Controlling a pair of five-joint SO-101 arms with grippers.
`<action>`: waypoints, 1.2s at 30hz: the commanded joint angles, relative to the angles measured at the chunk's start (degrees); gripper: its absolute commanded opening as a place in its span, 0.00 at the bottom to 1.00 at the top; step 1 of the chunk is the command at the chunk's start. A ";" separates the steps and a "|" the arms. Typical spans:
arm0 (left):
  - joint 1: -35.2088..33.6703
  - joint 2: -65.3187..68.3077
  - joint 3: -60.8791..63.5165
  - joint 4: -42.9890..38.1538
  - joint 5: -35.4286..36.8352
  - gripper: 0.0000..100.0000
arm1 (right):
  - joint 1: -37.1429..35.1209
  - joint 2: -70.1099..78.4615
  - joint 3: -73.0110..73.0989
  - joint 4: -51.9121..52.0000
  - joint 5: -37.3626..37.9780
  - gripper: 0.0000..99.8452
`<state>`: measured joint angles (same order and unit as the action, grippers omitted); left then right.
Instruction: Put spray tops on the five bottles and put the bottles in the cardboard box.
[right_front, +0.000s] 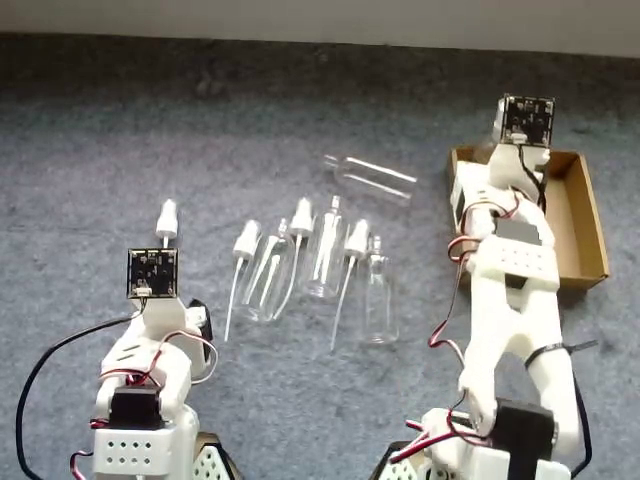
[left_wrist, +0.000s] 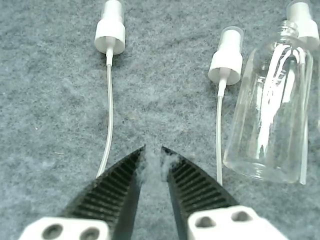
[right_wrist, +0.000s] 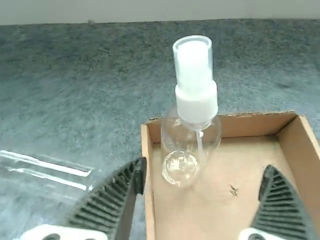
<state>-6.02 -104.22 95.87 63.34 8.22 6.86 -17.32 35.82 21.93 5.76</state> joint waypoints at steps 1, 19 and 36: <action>0.92 -0.40 1.19 -1.14 0.00 0.01 | 0.40 -7.60 -0.31 7.87 0.70 0.32; 0.92 -0.40 1.19 -0.88 0.00 0.01 | -14.37 -24.13 -0.84 40.04 -0.44 0.32; 0.92 -0.40 1.19 -0.88 0.00 0.01 | -25.19 -23.96 -1.27 44.53 -10.20 0.32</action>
<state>-6.02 -104.22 95.87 63.34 8.22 -17.49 -39.56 35.82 66.51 -3.65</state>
